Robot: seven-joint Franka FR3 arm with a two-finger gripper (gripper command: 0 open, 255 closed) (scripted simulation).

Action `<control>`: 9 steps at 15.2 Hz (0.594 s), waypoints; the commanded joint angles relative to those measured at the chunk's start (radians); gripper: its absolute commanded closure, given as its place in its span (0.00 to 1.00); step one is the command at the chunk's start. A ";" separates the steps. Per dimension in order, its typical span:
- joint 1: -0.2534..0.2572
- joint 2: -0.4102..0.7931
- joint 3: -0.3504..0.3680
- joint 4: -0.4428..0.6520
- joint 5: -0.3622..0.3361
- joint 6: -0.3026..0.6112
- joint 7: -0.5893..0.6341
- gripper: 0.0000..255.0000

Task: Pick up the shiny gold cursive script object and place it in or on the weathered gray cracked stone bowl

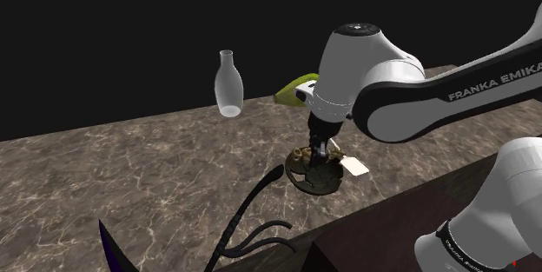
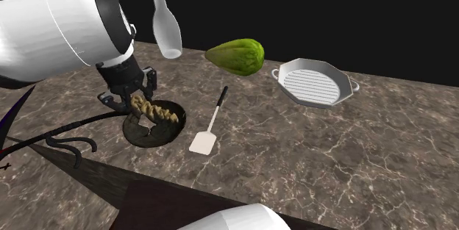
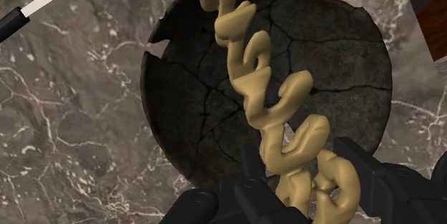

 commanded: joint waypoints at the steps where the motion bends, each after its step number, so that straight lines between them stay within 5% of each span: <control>1: -0.001 0.019 0.002 -0.015 -0.002 0.035 0.004 1.00; 9: -0.006 0.076 0.007 -0.044 -0.011 0.121 0.014 1.00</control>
